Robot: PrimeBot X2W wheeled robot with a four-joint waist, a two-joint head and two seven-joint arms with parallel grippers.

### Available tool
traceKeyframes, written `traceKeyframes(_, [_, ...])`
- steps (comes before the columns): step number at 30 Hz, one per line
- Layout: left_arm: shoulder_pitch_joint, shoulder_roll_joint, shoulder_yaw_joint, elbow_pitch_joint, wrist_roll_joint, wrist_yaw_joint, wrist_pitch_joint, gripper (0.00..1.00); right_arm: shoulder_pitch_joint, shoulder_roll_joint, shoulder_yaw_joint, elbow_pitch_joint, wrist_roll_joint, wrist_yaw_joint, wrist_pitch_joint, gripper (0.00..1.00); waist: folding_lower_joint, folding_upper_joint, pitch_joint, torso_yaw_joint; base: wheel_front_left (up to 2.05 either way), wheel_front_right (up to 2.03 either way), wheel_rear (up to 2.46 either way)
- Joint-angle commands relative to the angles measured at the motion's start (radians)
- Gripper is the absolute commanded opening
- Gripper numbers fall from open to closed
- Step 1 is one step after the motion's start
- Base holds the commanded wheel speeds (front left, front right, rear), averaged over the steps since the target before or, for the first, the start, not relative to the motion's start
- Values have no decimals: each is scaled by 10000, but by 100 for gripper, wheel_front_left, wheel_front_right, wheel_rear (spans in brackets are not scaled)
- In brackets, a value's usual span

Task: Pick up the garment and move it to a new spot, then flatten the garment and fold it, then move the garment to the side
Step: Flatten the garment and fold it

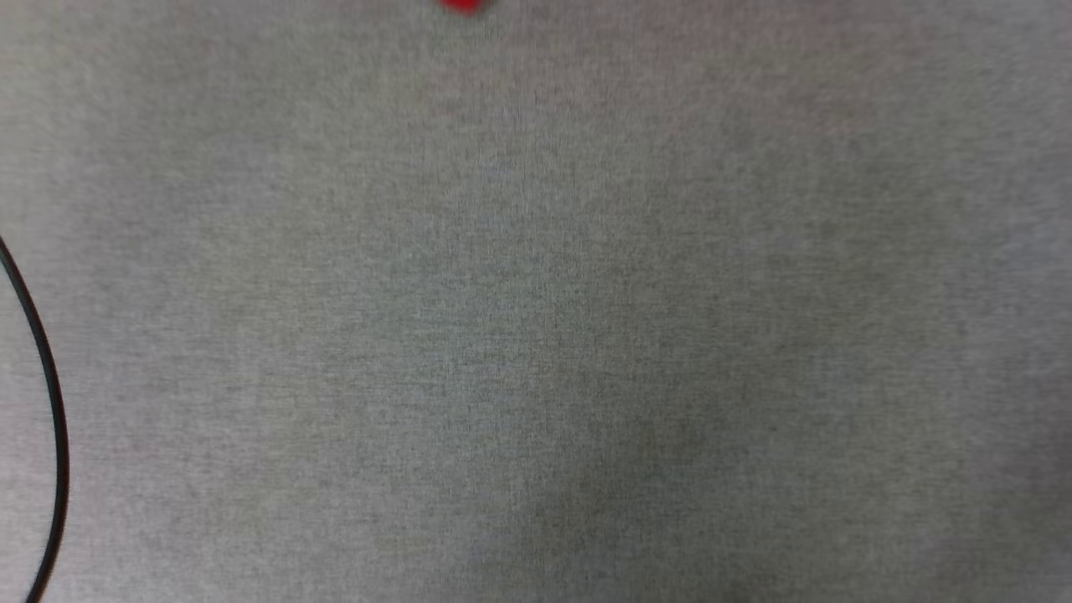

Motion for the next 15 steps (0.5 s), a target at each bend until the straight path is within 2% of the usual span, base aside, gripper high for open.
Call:
traceKeyframes(1, [-744,-45,-52,532,237,4,-289,0,-649,-83,-119,390,-148,-28,-261,0,-4,0,754,91,0,0,0])
traceKeyframes(9, [-3196,-871,-409,2372,813,231,-1625,0,-2693,126,-382,2143,-707,-28,-1516,0,-4,0,1595,192,0,0,0])
traceKeyframes(12, [-3509,-1191,-540,2836,887,351,-2036,0,-2952,226,-339,2650,-692,-27,-2008,0,-4,0,1760,245,0,0,0])
traceKeyframes(15, [-3158,-1410,-677,3209,863,388,-2513,0,-2740,332,-178,3016,-498,-25,-2468,0,-4,0,1806,267,0,0,0])
